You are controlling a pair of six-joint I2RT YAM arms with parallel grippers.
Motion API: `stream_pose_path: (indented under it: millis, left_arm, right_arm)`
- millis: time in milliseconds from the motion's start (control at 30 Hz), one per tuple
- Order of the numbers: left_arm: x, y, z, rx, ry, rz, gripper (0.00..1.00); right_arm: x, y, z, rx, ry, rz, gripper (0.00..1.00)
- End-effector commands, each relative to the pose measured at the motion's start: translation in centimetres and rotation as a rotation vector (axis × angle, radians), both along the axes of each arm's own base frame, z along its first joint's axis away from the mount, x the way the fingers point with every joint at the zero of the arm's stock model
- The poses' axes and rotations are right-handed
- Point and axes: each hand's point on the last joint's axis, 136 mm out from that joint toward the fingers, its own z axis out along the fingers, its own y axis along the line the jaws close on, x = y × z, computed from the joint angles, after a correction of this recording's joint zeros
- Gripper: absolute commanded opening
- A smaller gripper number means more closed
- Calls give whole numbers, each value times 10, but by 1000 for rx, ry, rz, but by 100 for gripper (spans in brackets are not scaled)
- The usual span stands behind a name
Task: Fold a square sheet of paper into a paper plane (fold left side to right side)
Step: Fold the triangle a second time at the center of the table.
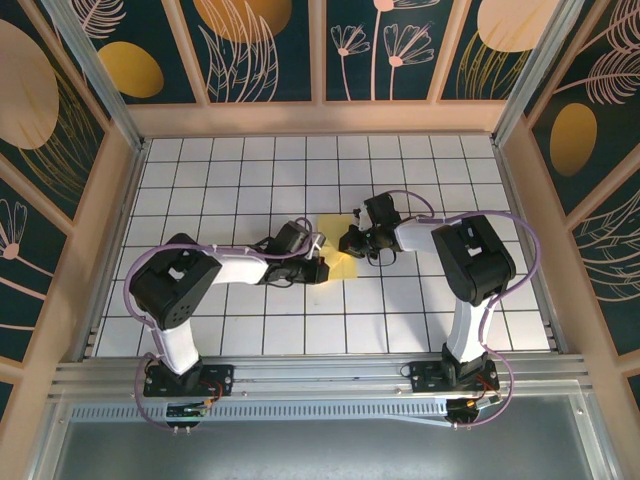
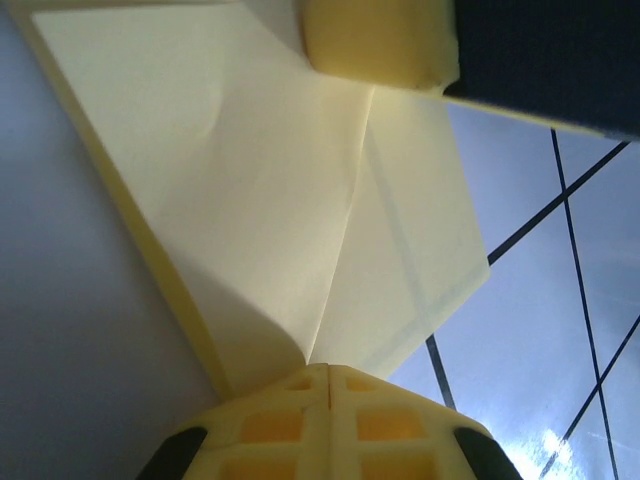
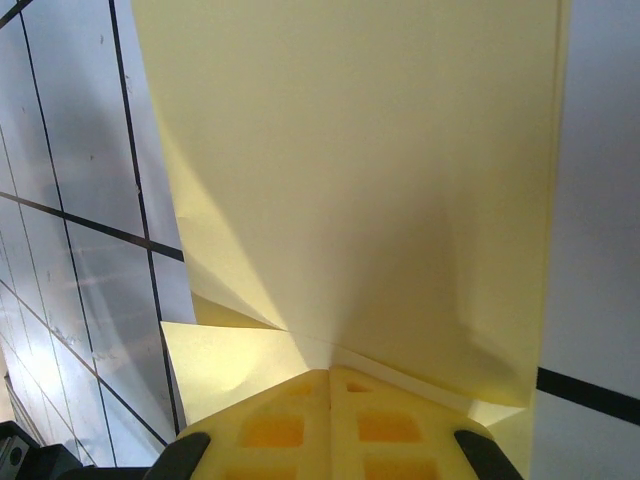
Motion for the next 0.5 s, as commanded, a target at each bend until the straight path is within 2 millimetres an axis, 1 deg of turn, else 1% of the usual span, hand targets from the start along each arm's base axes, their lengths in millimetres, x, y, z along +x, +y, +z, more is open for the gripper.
stream_pose_path:
  millis: [0, 133, 267, 300, 400, 467]
  left_arm:
    - [-28, 27, -23, 109, 92, -16, 2]
    - [-30, 33, -21, 118, 82, -6, 2]
    - [-24, 32, -7, 97, 40, 12, 1]
    - [-18, 29, 8, 69, 4, 18, 1]
    - [-4, 22, 39, 20, -77, 40, 3]
    - [7, 21, 58, 5, -132, 67, 5]
  right_arm:
    - [-9, -18, -31, -113, 61, -16, 0]
    - [-6, -17, -28, -108, 56, -15, 0]
    - [-3, -14, -20, -95, 39, -10, 0]
    - [0, -12, -17, -86, 29, -11, 0]
    - [6, -5, -6, -46, 5, -12, 0]
    - [10, 0, 3, -19, -13, -12, 0]
